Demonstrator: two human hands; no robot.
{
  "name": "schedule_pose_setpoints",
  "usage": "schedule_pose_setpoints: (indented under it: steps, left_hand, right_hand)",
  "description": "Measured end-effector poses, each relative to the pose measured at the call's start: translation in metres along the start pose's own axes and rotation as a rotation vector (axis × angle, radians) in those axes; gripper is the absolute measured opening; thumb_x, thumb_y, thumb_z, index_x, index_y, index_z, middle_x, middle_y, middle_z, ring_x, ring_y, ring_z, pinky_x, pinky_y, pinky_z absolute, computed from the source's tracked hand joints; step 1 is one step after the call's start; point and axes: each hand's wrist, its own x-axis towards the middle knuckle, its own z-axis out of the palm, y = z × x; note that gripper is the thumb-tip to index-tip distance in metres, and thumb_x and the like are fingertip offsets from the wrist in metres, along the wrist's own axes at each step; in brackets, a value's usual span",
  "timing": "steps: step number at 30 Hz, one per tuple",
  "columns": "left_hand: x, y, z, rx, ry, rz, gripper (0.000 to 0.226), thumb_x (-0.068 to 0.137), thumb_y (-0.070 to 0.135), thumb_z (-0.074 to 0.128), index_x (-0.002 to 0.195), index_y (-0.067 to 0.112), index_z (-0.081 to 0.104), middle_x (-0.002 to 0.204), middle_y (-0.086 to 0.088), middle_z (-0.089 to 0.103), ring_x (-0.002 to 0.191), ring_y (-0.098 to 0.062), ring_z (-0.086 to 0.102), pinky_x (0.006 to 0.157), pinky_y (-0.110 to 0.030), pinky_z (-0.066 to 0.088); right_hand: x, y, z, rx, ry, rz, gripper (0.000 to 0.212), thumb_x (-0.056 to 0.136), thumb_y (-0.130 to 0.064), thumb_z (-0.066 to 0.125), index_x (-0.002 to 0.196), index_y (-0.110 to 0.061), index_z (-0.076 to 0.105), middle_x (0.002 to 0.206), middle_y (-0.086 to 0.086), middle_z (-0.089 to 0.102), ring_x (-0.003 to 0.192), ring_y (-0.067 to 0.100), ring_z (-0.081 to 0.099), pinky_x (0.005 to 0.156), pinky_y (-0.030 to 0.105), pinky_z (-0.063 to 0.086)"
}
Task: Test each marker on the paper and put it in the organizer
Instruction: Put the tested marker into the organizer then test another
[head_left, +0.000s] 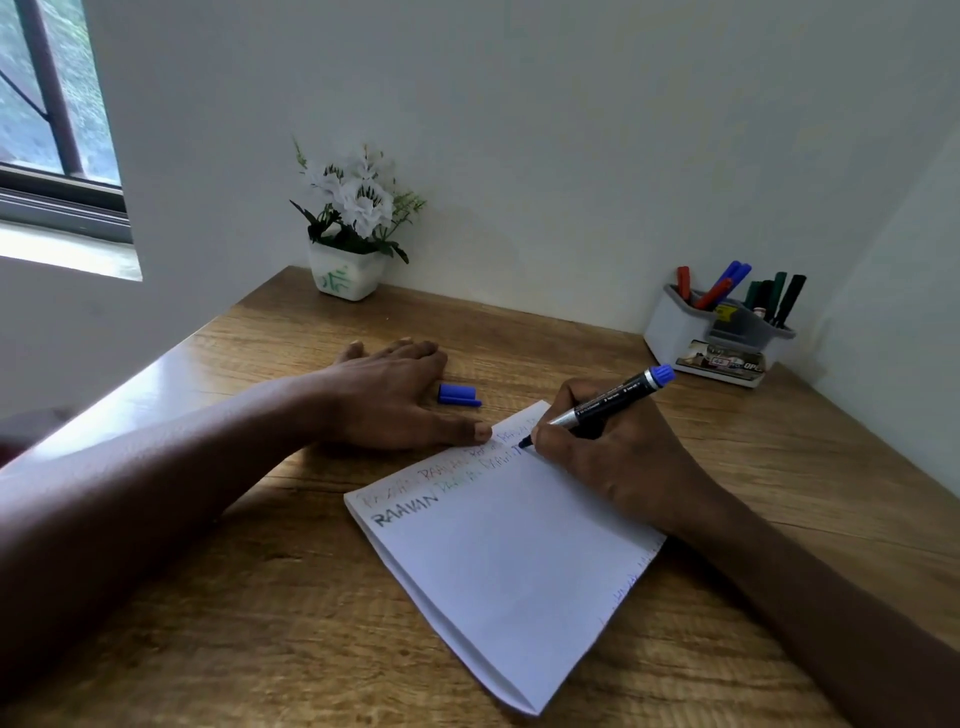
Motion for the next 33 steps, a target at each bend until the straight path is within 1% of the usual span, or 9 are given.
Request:
schedule_pose_setpoints:
  steps: [2, 6, 8, 11, 15, 18, 24, 28, 33]
  left_hand:
    - [0.0001, -0.0001, 0.0004, 0.001, -0.003, 0.001, 0.121, 0.062, 0.089, 0.027, 0.161, 0.023, 0.006, 0.17, 0.003, -0.003, 0.155, -0.015, -0.004, 0.124, -0.057, 0.001]
    - [0.0, -0.0006, 0.0007, 0.008, -0.002, 0.005, 0.121, 0.062, 0.09, 0.027, 0.161, 0.024, 0.006, 0.17, 0.003, -0.004, 0.155, -0.015, -0.004, 0.124, -0.056, 0.001]
    - [0.0, -0.0007, 0.0005, 0.004, -0.003, 0.004, 0.121, 0.062, 0.09, 0.027, 0.161, 0.024, 0.006, 0.17, 0.004, -0.004, 0.155, -0.015, -0.003, 0.124, -0.056, 0.001]
    - [-0.0003, -0.0011, 0.0004, 0.0, -0.003, 0.006, 0.121, 0.062, 0.09, 0.027, 0.161, 0.024, 0.006, 0.17, 0.004, -0.004, 0.155, -0.015, -0.004, 0.124, -0.056, 0.001]
    - [0.0002, -0.002, 0.0011, -0.001, -0.001, 0.011, 0.12, 0.063, 0.09, 0.028, 0.161, 0.024, 0.007, 0.17, 0.004, -0.003, 0.155, -0.015, -0.003, 0.124, -0.057, 0.002]
    - [0.0002, -0.0019, 0.0004, -0.006, 0.001, 0.013, 0.12, 0.063, 0.089, 0.029, 0.161, 0.024, 0.007, 0.17, 0.003, -0.002, 0.156, -0.016, -0.002, 0.124, -0.057, 0.002]
    - [0.0009, -0.0026, 0.0001, -0.008, -0.003, 0.012, 0.121, 0.062, 0.09, 0.028, 0.161, 0.025, 0.006, 0.17, 0.003, -0.002, 0.156, -0.016, -0.002, 0.124, -0.056, 0.001]
    - [0.0017, -0.0037, 0.0002, -0.007, 0.0, 0.012, 0.121, 0.061, 0.091, 0.028, 0.161, 0.025, 0.008, 0.17, 0.003, -0.001, 0.156, -0.016, -0.001, 0.124, -0.055, 0.001]
    - [0.002, -0.0044, 0.0009, -0.011, 0.01, 0.013, 0.12, 0.062, 0.091, 0.029, 0.161, 0.025, 0.009, 0.17, 0.003, -0.001, 0.156, -0.016, 0.0, 0.124, -0.055, 0.001]
  right_hand:
    - [-0.0012, -0.0001, -0.0001, 0.022, -0.011, 0.005, 0.024, 0.083, -0.021, 0.076, 0.077, -0.002, 0.062, 0.061, 0.008, 0.06, 0.057, 0.01, 0.052, 0.052, 0.024, 0.041]
    - [-0.0019, -0.0005, 0.0002, 0.055, 0.0, -0.005, 0.026, 0.083, -0.019, 0.075, 0.078, 0.002, 0.06, 0.064, 0.015, 0.058, 0.061, 0.018, 0.05, 0.057, 0.035, 0.041]
    - [-0.002, -0.0018, 0.0014, 0.045, -0.009, -0.01, 0.031, 0.079, -0.026, 0.073, 0.077, 0.001, 0.059, 0.064, 0.017, 0.058, 0.06, 0.018, 0.05, 0.056, 0.033, 0.04]
    - [-0.0019, -0.0031, 0.0012, 0.01, 0.032, -0.012, 0.033, 0.074, -0.032, 0.072, 0.071, -0.003, 0.058, 0.058, 0.007, 0.054, 0.056, 0.012, 0.048, 0.051, 0.025, 0.038]
    - [-0.0014, -0.001, 0.0019, 0.024, 0.075, -0.014, 0.024, 0.082, -0.016, 0.076, 0.074, 0.0, 0.06, 0.063, 0.017, 0.06, 0.058, 0.019, 0.053, 0.055, 0.044, 0.045]
    - [-0.001, -0.0009, 0.0036, -0.013, 0.047, -0.021, 0.021, 0.082, -0.016, 0.076, 0.072, -0.005, 0.062, 0.063, 0.006, 0.061, 0.059, 0.014, 0.053, 0.055, 0.038, 0.043]
    - [-0.002, -0.0012, 0.0, 0.004, 0.066, -0.006, 0.02, 0.081, -0.018, 0.076, 0.074, -0.004, 0.064, 0.062, 0.0, 0.064, 0.058, 0.01, 0.056, 0.054, 0.028, 0.044]
    - [-0.0028, -0.0016, 0.0013, 0.018, 0.045, 0.005, 0.016, 0.081, -0.013, 0.076, 0.075, -0.003, 0.066, 0.064, 0.003, 0.066, 0.059, 0.012, 0.058, 0.057, 0.031, 0.047]
    - [-0.0019, -0.0002, 0.0005, 0.075, 0.108, 0.024, 0.016, 0.082, -0.01, 0.075, 0.075, -0.001, 0.065, 0.061, 0.005, 0.063, 0.056, 0.012, 0.056, 0.054, 0.032, 0.046]
